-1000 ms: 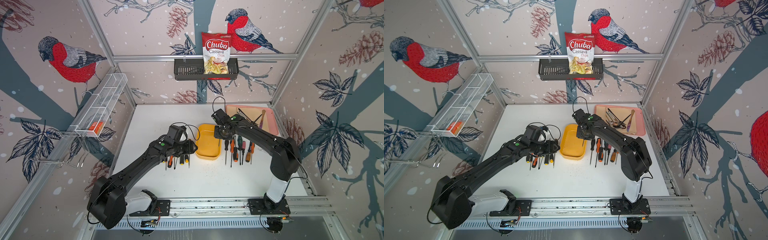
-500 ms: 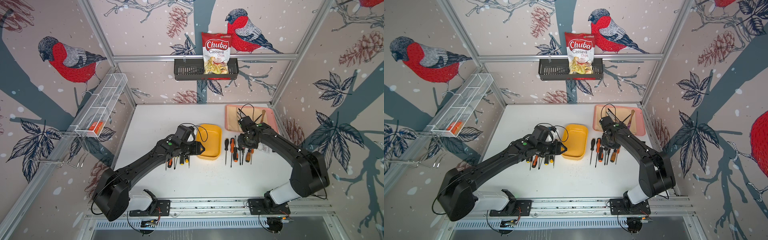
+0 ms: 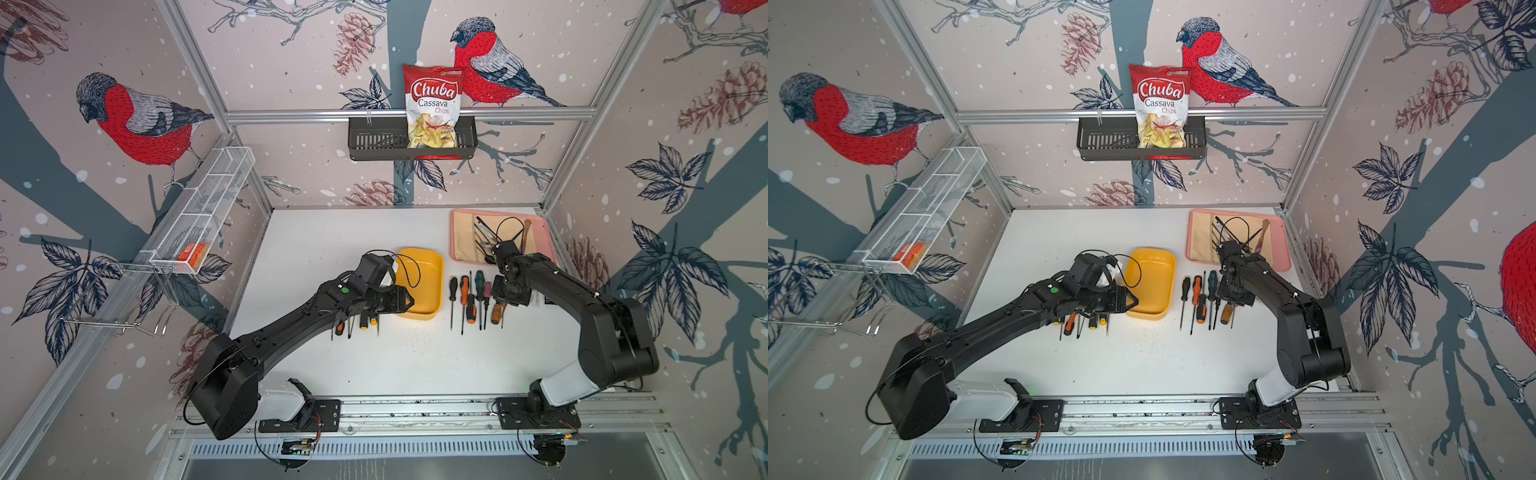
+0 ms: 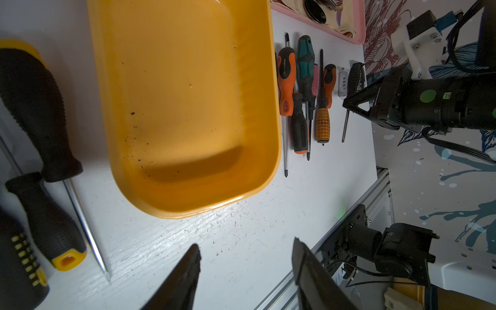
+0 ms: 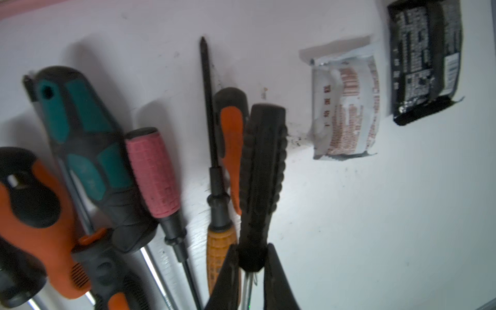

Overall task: Take out the screwdriver from the storage box
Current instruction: Place the screwdriver at the center of the board.

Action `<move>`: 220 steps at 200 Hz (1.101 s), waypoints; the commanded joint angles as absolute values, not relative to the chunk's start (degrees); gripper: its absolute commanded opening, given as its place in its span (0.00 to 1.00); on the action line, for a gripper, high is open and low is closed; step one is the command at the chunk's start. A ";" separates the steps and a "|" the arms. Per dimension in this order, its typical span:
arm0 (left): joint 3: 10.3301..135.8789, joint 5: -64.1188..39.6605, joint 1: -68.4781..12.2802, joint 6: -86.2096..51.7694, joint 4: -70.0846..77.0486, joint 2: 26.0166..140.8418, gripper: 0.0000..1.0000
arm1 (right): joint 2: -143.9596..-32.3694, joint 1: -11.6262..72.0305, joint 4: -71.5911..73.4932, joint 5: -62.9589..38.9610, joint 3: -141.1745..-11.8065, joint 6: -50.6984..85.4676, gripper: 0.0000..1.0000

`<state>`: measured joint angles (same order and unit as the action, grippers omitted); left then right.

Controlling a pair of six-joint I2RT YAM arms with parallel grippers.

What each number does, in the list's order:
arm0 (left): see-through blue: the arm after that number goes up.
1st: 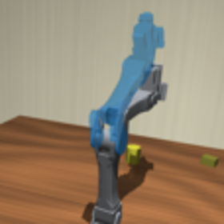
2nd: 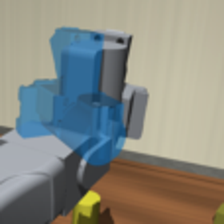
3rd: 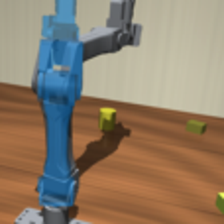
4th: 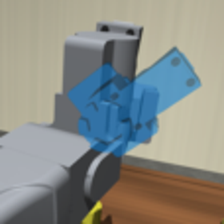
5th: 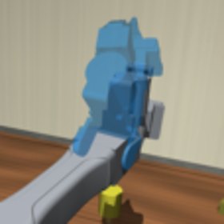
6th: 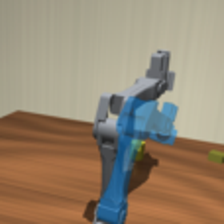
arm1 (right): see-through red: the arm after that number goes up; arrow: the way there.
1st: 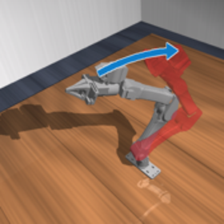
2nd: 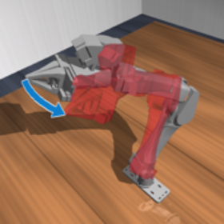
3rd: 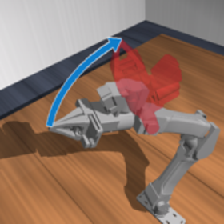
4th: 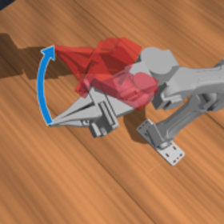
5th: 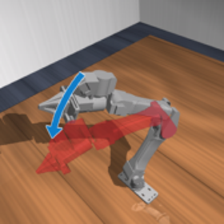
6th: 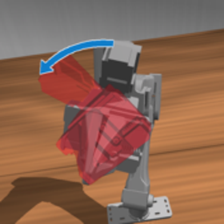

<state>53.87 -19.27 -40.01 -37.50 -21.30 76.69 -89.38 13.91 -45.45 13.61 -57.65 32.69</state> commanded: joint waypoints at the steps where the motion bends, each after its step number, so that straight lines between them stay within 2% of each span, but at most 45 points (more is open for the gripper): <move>1: 53.54 -18.81 -40.25 -37.98 -18.93 76.55 0.57 | -89.10 12.45 -45.02 16.10 -56.55 31.12 0.05; 76: 52.63 -18.74 -40.23 -38.03 -18.65 76.48 0.57 | -93.05 11.36 -40.66 16.87 -53.80 26.70 0.11; 157: 53.20 -18.24 -40.22 -37.20 -19.50 77.15 0.57 | -95.27 11.69 -39.76 16.89 -54.00 26.57 0.24; 220: 54.11 -17.85 -40.25 -36.56 -20.40 77.46 0.56 | -94.03 12.28 -41.95 17.45 -55.51 27.88 0.26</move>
